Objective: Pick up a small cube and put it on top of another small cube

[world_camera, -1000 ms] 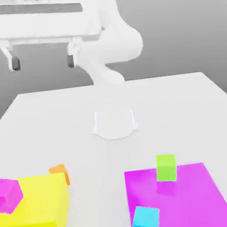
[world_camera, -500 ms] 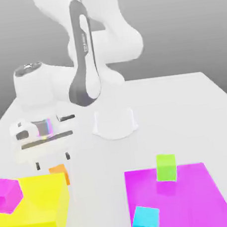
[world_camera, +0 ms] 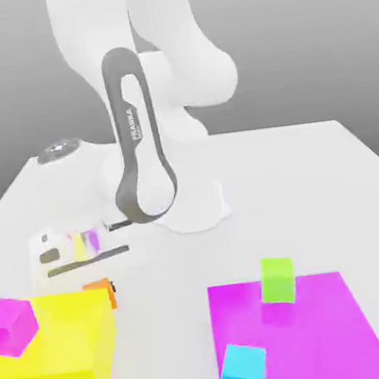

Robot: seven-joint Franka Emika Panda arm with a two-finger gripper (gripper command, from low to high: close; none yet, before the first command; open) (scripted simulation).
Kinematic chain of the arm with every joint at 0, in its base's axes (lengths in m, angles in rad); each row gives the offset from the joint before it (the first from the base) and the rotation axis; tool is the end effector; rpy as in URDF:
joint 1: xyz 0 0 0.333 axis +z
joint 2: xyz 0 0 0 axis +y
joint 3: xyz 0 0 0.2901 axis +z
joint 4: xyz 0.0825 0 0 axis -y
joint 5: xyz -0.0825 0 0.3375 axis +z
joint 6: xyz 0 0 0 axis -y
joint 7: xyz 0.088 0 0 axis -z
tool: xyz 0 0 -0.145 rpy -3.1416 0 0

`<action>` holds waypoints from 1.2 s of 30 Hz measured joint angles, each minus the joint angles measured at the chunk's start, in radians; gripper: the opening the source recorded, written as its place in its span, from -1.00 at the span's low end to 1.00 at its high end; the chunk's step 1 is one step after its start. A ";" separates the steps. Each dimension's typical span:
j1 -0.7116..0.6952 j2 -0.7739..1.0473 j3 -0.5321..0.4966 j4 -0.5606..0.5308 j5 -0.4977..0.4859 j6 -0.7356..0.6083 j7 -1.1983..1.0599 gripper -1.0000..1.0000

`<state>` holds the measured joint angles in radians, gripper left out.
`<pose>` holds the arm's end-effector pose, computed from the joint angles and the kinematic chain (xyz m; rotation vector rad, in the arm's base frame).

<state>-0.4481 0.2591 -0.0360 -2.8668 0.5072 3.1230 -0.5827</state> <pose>0.2621 -0.1865 0.1111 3.0766 -0.6354 -0.0007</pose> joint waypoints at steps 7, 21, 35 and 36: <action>0.125 -0.082 -0.155 -0.016 -0.112 -0.064 0.081 -1.00; 0.138 -0.291 -0.337 -0.003 -0.625 -0.329 0.451 -1.00; 0.074 -0.252 -0.265 0.501 -0.559 -0.796 0.595 -1.00; 0.057 -0.255 -0.236 0.525 -0.530 -0.800 0.604 -1.00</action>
<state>-0.3908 0.0039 -0.2723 -2.3421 -0.0224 2.3227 0.0212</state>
